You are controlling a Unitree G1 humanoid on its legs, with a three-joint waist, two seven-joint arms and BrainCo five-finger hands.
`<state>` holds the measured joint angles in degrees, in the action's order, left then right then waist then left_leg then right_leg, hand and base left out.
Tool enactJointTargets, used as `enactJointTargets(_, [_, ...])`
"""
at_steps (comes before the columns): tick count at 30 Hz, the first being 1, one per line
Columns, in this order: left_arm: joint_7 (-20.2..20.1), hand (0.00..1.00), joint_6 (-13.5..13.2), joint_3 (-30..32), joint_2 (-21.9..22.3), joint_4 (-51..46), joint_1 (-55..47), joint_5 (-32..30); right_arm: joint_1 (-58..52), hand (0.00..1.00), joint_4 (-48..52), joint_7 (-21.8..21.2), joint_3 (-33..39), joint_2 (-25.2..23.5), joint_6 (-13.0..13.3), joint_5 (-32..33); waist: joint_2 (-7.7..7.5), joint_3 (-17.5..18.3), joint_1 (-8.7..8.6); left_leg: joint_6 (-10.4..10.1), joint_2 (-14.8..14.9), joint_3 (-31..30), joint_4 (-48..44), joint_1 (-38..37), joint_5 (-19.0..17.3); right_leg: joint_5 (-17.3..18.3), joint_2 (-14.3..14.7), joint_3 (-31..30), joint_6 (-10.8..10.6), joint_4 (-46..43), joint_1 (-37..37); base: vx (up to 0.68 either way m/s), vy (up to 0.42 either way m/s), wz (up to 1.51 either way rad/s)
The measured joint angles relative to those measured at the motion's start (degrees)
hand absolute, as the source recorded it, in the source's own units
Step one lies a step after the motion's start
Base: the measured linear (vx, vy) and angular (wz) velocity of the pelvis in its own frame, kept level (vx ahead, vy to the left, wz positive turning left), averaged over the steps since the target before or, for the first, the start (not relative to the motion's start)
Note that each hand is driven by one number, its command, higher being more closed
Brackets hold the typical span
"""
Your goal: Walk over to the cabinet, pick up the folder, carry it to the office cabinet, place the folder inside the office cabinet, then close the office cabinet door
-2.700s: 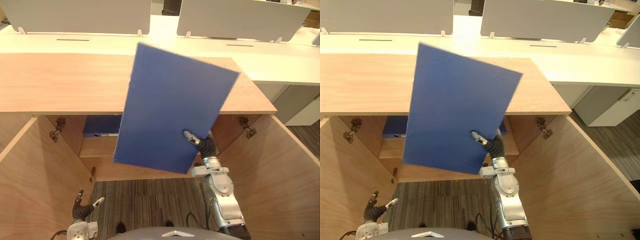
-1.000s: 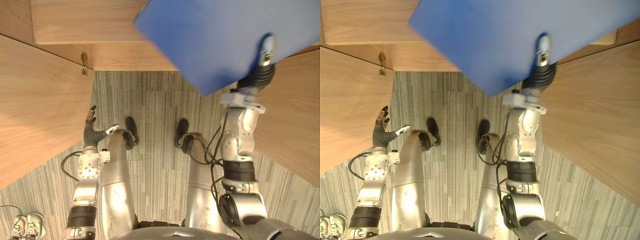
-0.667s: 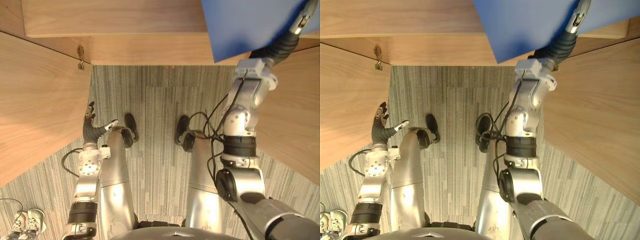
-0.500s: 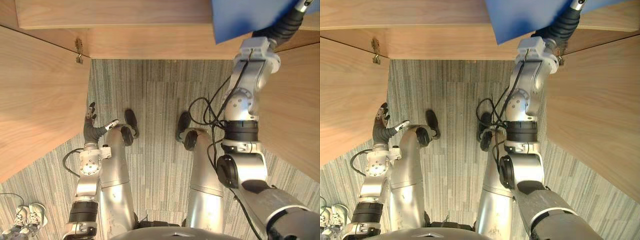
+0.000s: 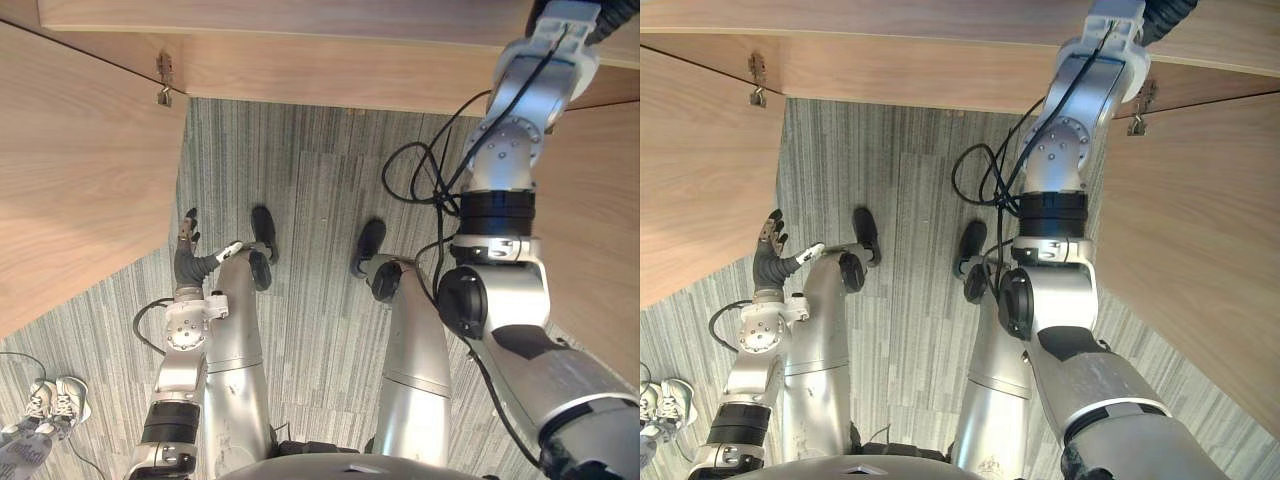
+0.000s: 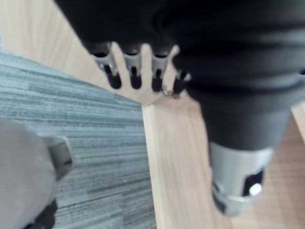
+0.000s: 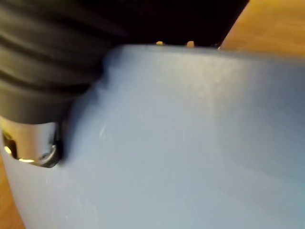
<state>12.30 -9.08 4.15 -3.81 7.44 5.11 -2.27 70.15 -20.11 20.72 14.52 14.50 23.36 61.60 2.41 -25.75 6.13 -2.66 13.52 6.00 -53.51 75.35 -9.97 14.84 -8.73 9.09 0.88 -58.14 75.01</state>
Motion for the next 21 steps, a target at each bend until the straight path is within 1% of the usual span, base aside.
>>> enactJointTargets(2, [0.0, 0.0, 0.0, 0.0, 0.0, 0.0, 0.1, 0.1, 1.6, 1.0, -1.6, 0.6, -0.4, 1.1, -0.3, 0.0, 0.0, 0.0, -0.14, -0.2, 0.0, -0.3, 0.6, 0.3, 0.6, -0.3, 0.0, 0.5, 0.5, 0.5, 0.2, -0.03, -0.005, 0.04])
enactJointTargets(4, [0.0, 0.0, 0.0, -0.5, 0.2, 0.1, 0.1, 0.7, 2.7, 1.0, -3.7, 1.6, -1.2, 3.6, -1.7, 0.0, 0.01, 0.0, -0.08, -0.3, 0.0, -0.9, 1.1, 0.7, 1.2, -0.4, 0.0, 1.2, 0.7, 0.8, 0.1, -0.03, -0.001, 0.07])
enactJointTargets(9, [0.0, 0.0, 0.0, -1.2, 0.6, 1.4, 0.2, 1.0, 4.9, 1.0, -6.3, 2.3, -4.9, 6.4, -4.9, 0.0, 0.0, 0.0, -0.18, -0.4, -0.1, -1.0, 3.5, 0.7, 2.8, -1.2, 0.0, 2.2, 1.4, 2.4, 0.1, -0.03, 0.002, 0.05])
enactJointTargets(10, [0.1, 0.0, 0.0, -1.3, 0.6, 1.8, 0.3, 1.0, 5.1, 0.0, -6.3, 2.5, -5.2, 6.8, -5.2, -0.1, -0.01, 0.0, -0.14, -0.5, -0.2, -1.1, 4.3, 0.7, 3.4, -1.5, 0.0, 2.5, 1.6, 2.9, 0.1, -0.02, -0.002, 0.09])
enactJointTargets(15, [1.3, 0.0, 0.4, -2.0, 0.7, 2.4, 0.5, 1.1, 7.9, 0.0, -8.6, 3.8, -6.6, 7.0, -6.3, -0.1, -0.02, 0.0, -0.32, -0.8, -0.4, -1.2, 6.6, 0.3, 5.1, -2.1, 0.0, 3.0, 2.1, 3.9, 0.0, -0.02, -0.006, 0.06])
enactJointTargets(18, [1.5, 0.0, 0.5, -2.0, 1.1, 2.4, 0.7, 1.7, 7.9, 0.0, -9.2, 3.8, -7.2, 7.2, -6.3, -0.1, -0.02, 0.1, -0.49, -0.8, -0.4, -1.2, 8.1, 0.1, 6.1, -2.5, 0.0, 3.9, 2.1, 5.2, -0.5, -0.03, -0.004, 0.06])
enactJointTargets(21, [1.9, 0.0, 0.8, -2.0, 1.4, 2.4, 0.8, 2.1, 7.9, 0.0, -9.7, 5.1, -7.5, 7.3, -6.3, -0.1, -0.06, 0.2, -0.51, -0.7, -0.4, -1.0, 9.9, -0.6, 7.1, -2.9, 0.0, 4.3, 2.0, 6.4, -1.1, -0.02, -0.011, 0.06])
